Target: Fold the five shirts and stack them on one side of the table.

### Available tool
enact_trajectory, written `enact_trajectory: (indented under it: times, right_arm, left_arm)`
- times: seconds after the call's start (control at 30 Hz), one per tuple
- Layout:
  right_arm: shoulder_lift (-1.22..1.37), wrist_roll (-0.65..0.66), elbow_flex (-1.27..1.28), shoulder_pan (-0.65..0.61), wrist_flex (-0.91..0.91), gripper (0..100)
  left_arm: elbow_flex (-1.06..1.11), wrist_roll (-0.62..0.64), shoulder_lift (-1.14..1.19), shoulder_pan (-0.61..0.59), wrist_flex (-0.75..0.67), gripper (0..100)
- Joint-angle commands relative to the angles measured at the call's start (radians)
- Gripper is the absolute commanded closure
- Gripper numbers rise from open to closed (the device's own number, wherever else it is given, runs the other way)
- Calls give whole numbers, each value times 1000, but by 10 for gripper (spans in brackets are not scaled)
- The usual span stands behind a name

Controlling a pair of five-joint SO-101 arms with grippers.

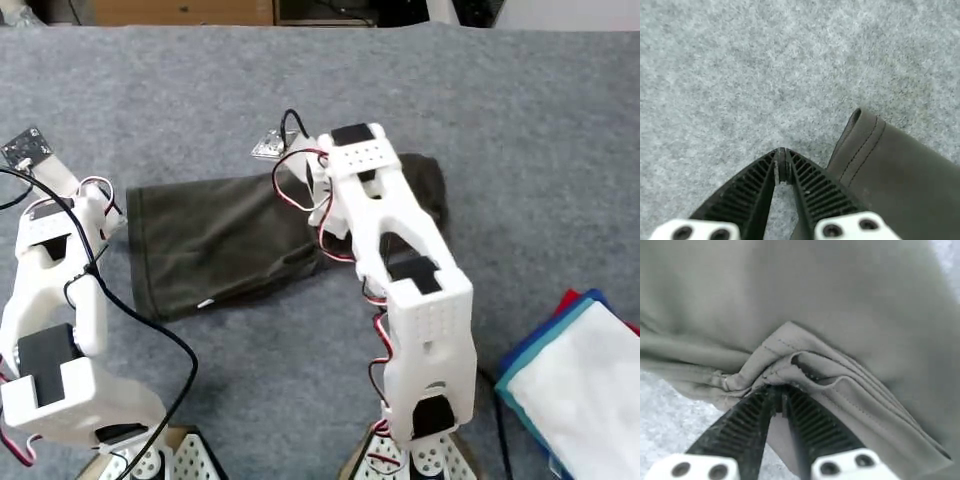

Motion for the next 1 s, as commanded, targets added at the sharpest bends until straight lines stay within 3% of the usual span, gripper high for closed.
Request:
enact_trajectory:
  times: [0.0,0.23,0.5,0.77,0.97]
  right_arm:
    - [-7,-2,-61,-13,28,992]
    - [-194,-2,-58,31,58,992]
    - [13,-9,15,-25,-94,993]
    - [-61,-58,-79,-5,-6,993]
    - [-332,-187,-62,12,-3,993]
  left_arm:
    - [-38,-8,-7,11,8,975]
    - [-38,-8,-7,12,8,975]
    - [-28,-8,-7,12,8,975]
    - [-25,-52,-7,44,25,975]
    - [-80,-32,-16,63,150,805]
